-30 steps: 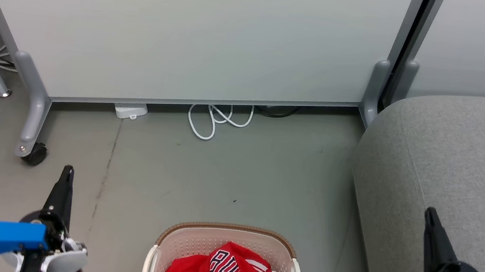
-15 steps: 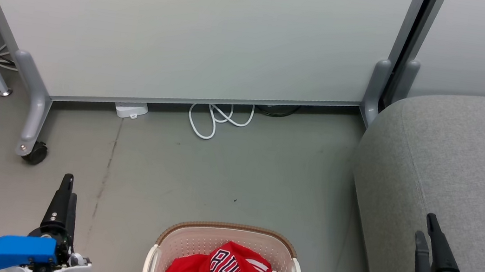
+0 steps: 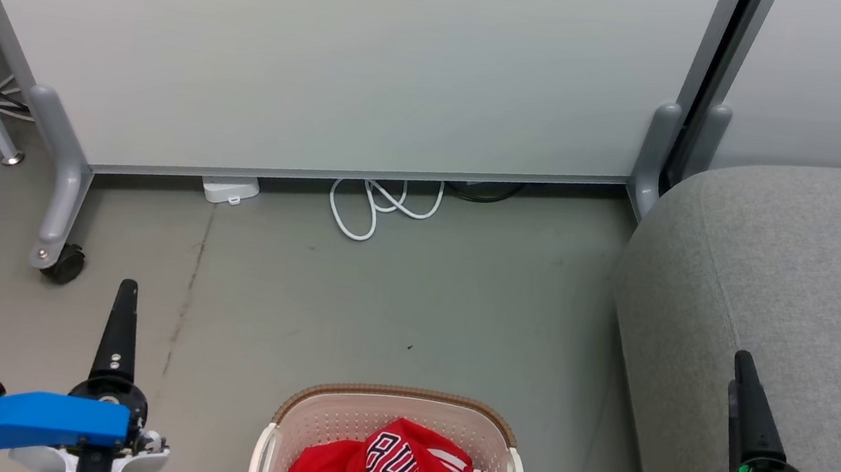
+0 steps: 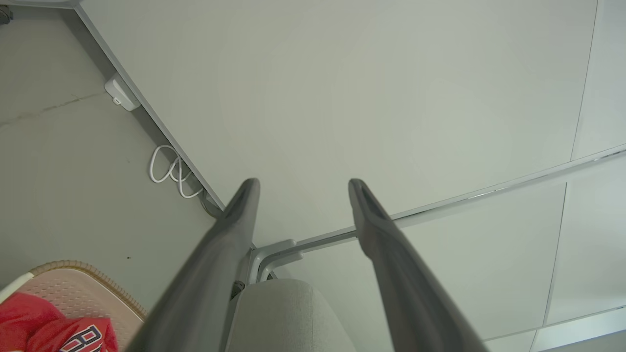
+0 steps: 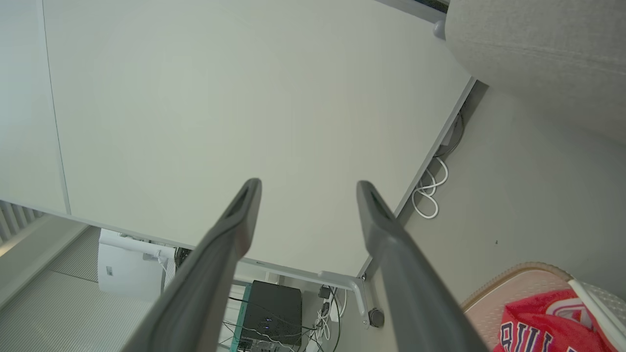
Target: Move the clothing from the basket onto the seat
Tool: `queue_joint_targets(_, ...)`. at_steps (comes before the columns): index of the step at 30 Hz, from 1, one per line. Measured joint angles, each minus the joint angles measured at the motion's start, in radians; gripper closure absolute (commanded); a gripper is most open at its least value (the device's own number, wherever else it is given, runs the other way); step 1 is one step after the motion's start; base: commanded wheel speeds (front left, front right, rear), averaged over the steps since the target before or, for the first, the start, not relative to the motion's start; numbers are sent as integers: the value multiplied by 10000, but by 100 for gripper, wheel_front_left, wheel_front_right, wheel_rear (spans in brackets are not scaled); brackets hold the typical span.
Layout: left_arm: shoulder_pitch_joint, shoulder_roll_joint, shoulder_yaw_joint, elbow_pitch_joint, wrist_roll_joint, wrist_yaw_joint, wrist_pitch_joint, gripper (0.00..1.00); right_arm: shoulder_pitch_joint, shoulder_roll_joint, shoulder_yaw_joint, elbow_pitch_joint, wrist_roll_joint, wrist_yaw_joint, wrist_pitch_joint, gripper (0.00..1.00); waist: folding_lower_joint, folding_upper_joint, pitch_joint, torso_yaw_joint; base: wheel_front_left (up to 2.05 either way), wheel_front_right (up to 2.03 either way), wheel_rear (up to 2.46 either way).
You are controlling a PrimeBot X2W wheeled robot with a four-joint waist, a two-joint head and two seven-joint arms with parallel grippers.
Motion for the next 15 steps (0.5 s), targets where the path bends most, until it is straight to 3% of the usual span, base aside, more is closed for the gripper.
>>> queue_joint_targets(15,-28,12,-788,-293,3463,228,-548,0,-7,-10,395,-418,-2717,0,-570,0,0,0,27,44,0,0,0)
